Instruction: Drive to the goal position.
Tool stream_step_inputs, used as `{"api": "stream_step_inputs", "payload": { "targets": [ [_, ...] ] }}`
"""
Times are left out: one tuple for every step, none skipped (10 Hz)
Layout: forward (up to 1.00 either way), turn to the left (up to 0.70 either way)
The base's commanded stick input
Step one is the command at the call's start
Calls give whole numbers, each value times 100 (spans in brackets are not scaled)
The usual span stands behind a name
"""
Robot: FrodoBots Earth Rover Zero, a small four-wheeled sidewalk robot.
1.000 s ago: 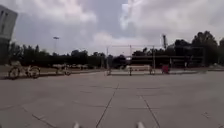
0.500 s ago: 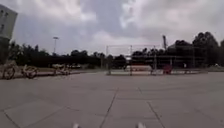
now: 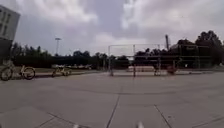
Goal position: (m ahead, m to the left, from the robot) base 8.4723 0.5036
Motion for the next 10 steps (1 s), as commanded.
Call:
{"api": "stream_step_inputs", "payload": {
  "targets": [
    [60,0],
    [60,0],
    [60,0],
    [60,0],
    [60,0],
    [60,3],
    [60,5],
    [60,8],
    [60,11],
    [60,13]
  ]
}}
